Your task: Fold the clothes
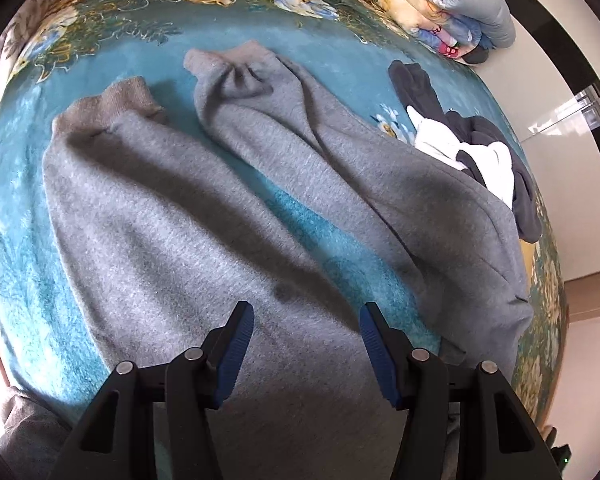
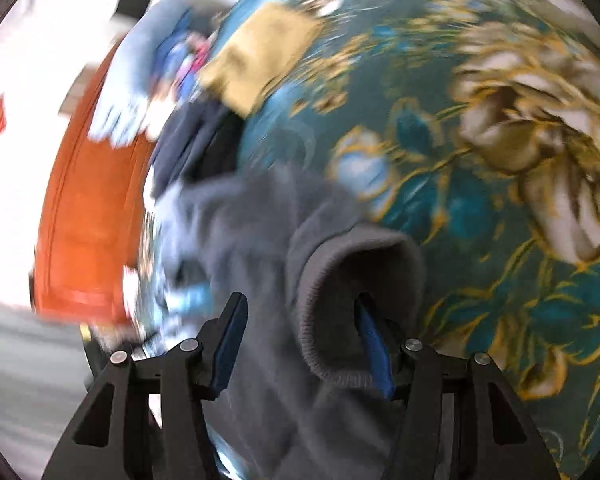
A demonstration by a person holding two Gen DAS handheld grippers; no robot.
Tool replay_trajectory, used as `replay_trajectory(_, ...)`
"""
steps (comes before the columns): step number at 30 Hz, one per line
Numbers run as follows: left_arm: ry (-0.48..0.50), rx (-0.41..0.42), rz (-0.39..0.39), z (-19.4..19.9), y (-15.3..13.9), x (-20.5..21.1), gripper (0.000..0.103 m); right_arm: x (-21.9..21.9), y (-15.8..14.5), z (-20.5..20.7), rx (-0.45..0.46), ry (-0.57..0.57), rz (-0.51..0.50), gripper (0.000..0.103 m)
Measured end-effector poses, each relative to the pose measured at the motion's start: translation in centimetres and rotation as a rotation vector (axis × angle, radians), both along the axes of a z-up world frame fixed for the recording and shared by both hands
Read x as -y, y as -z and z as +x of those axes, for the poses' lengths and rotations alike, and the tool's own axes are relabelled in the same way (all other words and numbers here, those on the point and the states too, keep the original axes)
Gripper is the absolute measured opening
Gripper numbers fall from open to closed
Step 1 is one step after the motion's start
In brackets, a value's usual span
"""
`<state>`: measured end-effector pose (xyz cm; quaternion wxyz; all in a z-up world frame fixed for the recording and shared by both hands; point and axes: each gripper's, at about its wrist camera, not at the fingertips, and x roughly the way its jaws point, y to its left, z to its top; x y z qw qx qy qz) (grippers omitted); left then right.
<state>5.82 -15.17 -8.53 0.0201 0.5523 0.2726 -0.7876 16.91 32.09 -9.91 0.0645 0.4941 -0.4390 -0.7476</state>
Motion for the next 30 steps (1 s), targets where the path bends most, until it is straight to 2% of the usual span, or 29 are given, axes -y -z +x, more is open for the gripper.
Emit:
replay_trajectory(9, 0.001, 0.013, 0.012, -0.1, 0.4, 0.1, 0.059, -4.7, 3.8, -1.3, 0.071, 0.303, -0.201, 0.057)
replay_trajectory(13, -0.012, 0.021, 0.033, -0.3, 0.8, 0.3, 0.059, -6.2, 3.8, -1.4, 0.052, 0.389, -0.259, 0.057)
replay_trajectory(14, -0.013, 0.021, 0.037, -0.3, 0.8, 0.3, 0.059, -6.6, 3.8, -1.4, 0.052, 0.402, -0.271, 0.055)
replay_trajectory(15, -0.014, 0.021, 0.04, -0.3, 0.8, 0.3, 0.059, -6.7, 3.8, -1.7, 0.065, 0.405, -0.271, 0.042)
replay_trajectory(16, -0.013, 0.021, 0.041, -0.3, 0.8, 0.3, 0.059, -6.8, 3.8, -2.0, 0.082, 0.401, -0.261, 0.034)
replay_trajectory(17, -0.013, 0.019, 0.042, -0.4, 0.8, 0.3, 0.059, -6.6, 3.6, -2.4, 0.105, 0.381, -0.229, 0.016)
replay_trajectory(18, -0.016, 0.016, 0.043, -0.3, 0.8, 0.4, 0.059, -6.3, 3.2, -2.8, 0.115, 0.357, -0.197, 0.013)
replay_trajectory(20, -0.022, 0.01, 0.047, -0.3, 0.7, 0.5, 0.059, -6.0, 1.8, -3.0, 0.094, 0.32, -0.141, 0.01)
replay_trajectory(22, -0.036, 0.004, 0.052, -0.3, 0.6, 0.8, 0.059, -5.8, -1.5, -2.5, -0.016, 0.305, -0.07, 0.009)
replay_trajectory(24, -0.043, 0.009, 0.057, -0.4, 0.8, 0.9, 0.059, -5.7, -5.4, -1.7, -0.163, 0.306, 0.025, 0.007)
replay_trajectory(26, -0.046, 0.016, 0.062, -0.4, 1.0, 1.0, 0.059, -6.2, -8.5, -1.2, -0.235, 0.313, 0.152, 0.007)
replay_trajectory(27, -0.043, 0.017, 0.066, -0.5, 1.0, 0.9, 0.059, -6.6, -9.0, -1.4, -0.231, 0.314, 0.202, 0.007)
replay_trajectory(30, -0.044, 0.005, 0.068, -0.5, 0.8, 1.1, 0.059, -8.7, -6.3, -3.0, -0.08, 0.314, 0.282, 0.007)
